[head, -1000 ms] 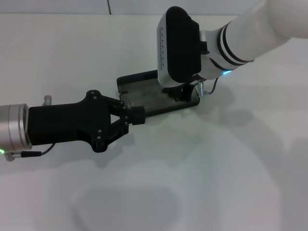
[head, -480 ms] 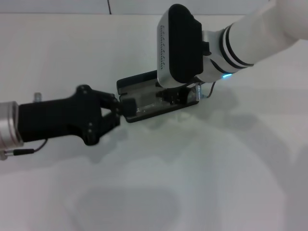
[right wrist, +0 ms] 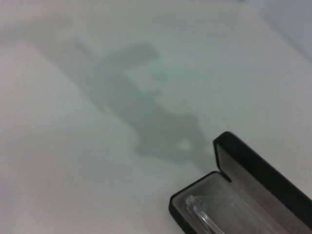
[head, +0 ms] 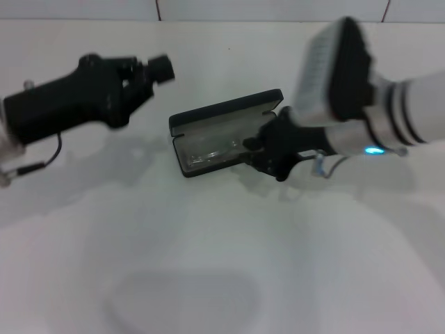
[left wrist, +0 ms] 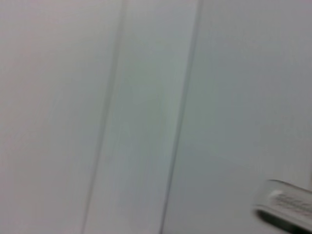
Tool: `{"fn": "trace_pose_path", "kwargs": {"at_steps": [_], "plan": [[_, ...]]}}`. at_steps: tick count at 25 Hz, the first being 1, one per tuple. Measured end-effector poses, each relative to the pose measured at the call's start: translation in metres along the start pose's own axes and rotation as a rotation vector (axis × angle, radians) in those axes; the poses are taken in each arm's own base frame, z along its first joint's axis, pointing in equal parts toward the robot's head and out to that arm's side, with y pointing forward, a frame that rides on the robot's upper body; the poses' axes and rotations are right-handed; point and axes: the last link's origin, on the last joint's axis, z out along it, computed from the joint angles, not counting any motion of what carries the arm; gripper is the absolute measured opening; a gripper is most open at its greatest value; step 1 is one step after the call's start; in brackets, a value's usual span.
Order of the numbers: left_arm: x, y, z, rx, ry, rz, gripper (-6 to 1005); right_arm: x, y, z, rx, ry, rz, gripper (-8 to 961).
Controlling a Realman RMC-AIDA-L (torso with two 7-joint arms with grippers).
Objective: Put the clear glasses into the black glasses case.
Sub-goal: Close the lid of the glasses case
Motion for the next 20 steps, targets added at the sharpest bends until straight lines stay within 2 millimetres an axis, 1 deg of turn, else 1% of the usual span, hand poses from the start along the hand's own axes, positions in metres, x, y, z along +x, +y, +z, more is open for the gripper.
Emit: {"fn": "trace_pose_path", "kwargs": {"at_steps": [3, 7, 9, 10, 11, 13, 14, 16, 20], "plan": [[0.004, -0.016, 0.02, 0.04, -0.001, -0.012, 53, 0.022, 0.005, -0.02, -0.035, -0.109, 0.108, 175], [0.004, -0.026, 0.044, 0.056, -0.019, -0.026, 53, 0.047, 0.011, -0.047, -0.082, -0.265, 0.207, 174], [-0.001, -0.03, 0.058, 0.062, -0.04, -0.045, 54, 0.062, 0.013, -0.057, -0.08, -0.332, 0.25, 173], [-0.004, -0.032, 0.065, 0.066, -0.056, -0.054, 54, 0.066, 0.014, -0.059, -0.076, -0.348, 0.261, 173], [-0.007, -0.034, 0.073, 0.07, -0.073, -0.059, 54, 0.078, 0.015, -0.063, -0.06, -0.367, 0.299, 173], [-0.016, -0.038, 0.089, 0.086, -0.129, -0.061, 54, 0.092, 0.017, -0.068, -0.042, -0.393, 0.35, 173], [-0.022, -0.041, 0.096, 0.106, -0.161, -0.062, 54, 0.097, 0.018, -0.07, -0.041, -0.406, 0.368, 172], [-0.029, -0.045, 0.103, 0.143, -0.2, -0.059, 54, 0.104, 0.021, -0.072, -0.048, -0.436, 0.397, 172], [-0.043, -0.05, 0.111, 0.198, -0.276, -0.052, 54, 0.105, 0.024, -0.076, -0.065, -0.488, 0.412, 170]]}}
